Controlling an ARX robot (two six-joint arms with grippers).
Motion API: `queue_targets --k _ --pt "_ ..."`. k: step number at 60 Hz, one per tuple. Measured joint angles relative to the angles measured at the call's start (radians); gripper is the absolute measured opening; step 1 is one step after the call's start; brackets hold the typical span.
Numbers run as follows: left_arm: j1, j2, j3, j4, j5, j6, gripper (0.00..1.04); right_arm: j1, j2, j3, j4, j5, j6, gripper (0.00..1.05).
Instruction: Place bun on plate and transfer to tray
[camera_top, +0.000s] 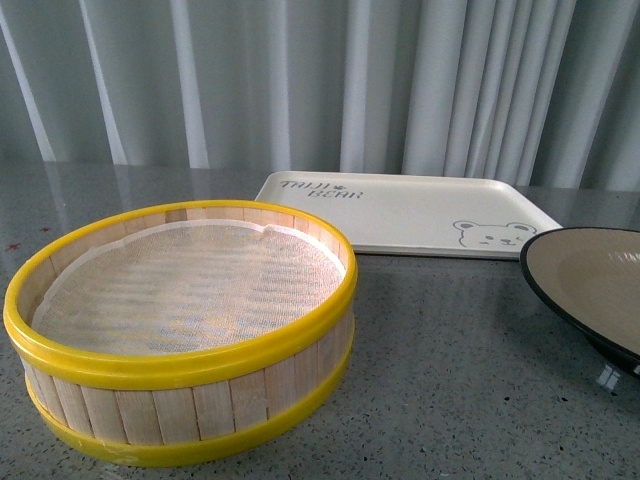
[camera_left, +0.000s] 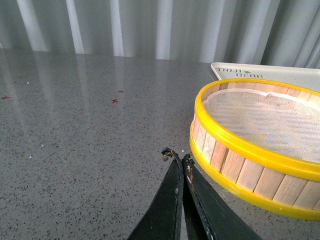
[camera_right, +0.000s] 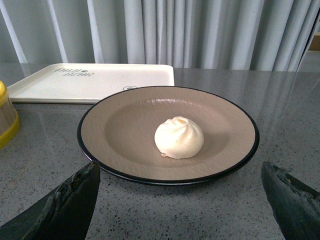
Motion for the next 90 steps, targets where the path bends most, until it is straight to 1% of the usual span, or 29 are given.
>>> queue_targets --k 3,4,8,25,29,34,35,41,44,46,49,50,52,54,55,57,60,62,63,65,69,70,72,73,78,79,80,86,90 --pt "0.0 -0.024 0.0 -0.023 0.0 0.0 0.04 0.0 0.0 0.0 0.0 0.0 0.0 0.96" --pt "0.0 -0.064 0.0 -0.075 -0.001 0.0 0.04 0.0 0.0 0.0 0.0 0.0 0.0 0.96" --pt "0.0 -0.146 0.0 -0.178 0.0 0.0 0.04 0.0 0.0 0.0 0.0 0.0 0.0 0.96" --pt "0.0 -0.183 0.0 -0.189 0.0 -0.001 0.05 0.0 0.0 0.0 0.0 0.0 0.0 0.96" --pt "0.0 -0.182 0.0 -0.189 0.0 0.0 0.15 0.0 0.0 0.0 0.0 0.0 0.0 0.96" --pt "0.0 -0.183 0.0 -0.189 0.0 0.0 0.33 0.0 0.0 0.0 0.0 0.0 0.0 0.96" --pt "0.0 -0.183 0.0 -0.189 0.0 0.0 0.35 0.0 0.0 0.0 0.0 0.0 0.0 0.96" --pt "0.0 -0.182 0.0 -0.189 0.0 0.0 0.55 0.0 0.0 0.0 0.0 0.0 0.0 0.96" --pt "0.0 -0.182 0.0 -0.189 0.0 0.0 0.62 0.0 0.0 0.0 0.0 0.0 0.0 0.96" --pt "0.0 -0.183 0.0 -0.189 0.0 0.0 0.69 0.0 0.0 0.0 0.0 0.0 0.0 0.96" --pt "0.0 -0.183 0.0 -0.189 0.0 0.0 0.76 0.008 0.004 0.0 0.016 0.011 -0.064 0.96" --pt "0.0 -0.183 0.0 -0.189 0.0 0.0 0.8 0.01 0.006 0.0 0.023 0.014 -0.073 0.96" --pt "0.0 -0.182 0.0 -0.189 0.0 0.0 0.85 0.016 0.029 0.007 0.062 0.026 -0.164 0.96" --pt "0.0 -0.182 0.0 -0.189 0.0 0.0 0.9 0.015 0.059 0.018 0.104 0.025 -0.216 0.96" --pt "0.0 -0.182 0.0 -0.189 0.0 0.0 0.96 0.011 0.087 0.028 0.14 0.02 -0.241 0.96" --pt "0.0 -0.183 0.0 -0.189 0.0 0.0 1.0 -0.012 0.176 0.063 0.246 -0.003 -0.272 0.96" --pt "0.0 -0.183 0.0 -0.189 0.0 0.0 0.98 -0.065 0.306 0.121 0.378 -0.034 -0.272 0.96" --pt "0.0 -0.182 0.0 -0.189 0.0 0.0 0.98 -0.114 0.397 0.167 0.441 -0.068 -0.241 0.96" --pt "0.0 -0.182 0.0 -0.189 0.0 0.0 0.98 -0.157 0.464 0.206 0.466 -0.096 -0.212 0.96" --pt "0.0 -0.183 0.0 -0.189 0.0 0.0 0.98 -0.217 0.549 0.259 0.47 -0.135 -0.154 0.96" --pt "0.0 -0.183 0.0 -0.189 0.0 0.0 0.98 -0.349 0.699 0.356 0.429 -0.233 0.005 0.96" --pt "0.0 -0.183 0.0 -0.189 0.0 0.0 0.98 -0.367 0.716 0.367 0.419 -0.248 0.026 0.96" --pt "0.0 -0.183 0.0 -0.189 0.0 0.0 0.98 -0.45 0.795 0.418 0.368 -0.32 0.135 0.96" --pt "0.0 -0.183 0.0 -0.189 0.0 0.0 0.98 -0.468 0.81 0.428 0.356 -0.336 0.159 0.96" --pt "0.0 -0.183 0.0 -0.189 0.0 0.0 0.98 -0.636 0.946 0.517 0.245 -0.494 0.383 0.96" --pt "0.0 -0.183 0.0 -0.189 0.0 0.0 0.98 -0.648 0.958 0.524 0.236 -0.513 0.41 0.96" --pt "0.0 -0.183 0.0 -0.189 0.0 0.0 0.98 -0.685 0.995 0.542 0.209 -0.551 0.455 0.96" --pt "0.0 -0.183 0.0 -0.189 0.0 0.0 0.98 -0.772 1.129 0.57 0.136 -0.664 0.616 0.96" --pt "0.0 -0.182 0.0 -0.189 0.0 0.0 0.98 -0.779 1.182 0.572 0.103 -0.682 0.665 0.96"
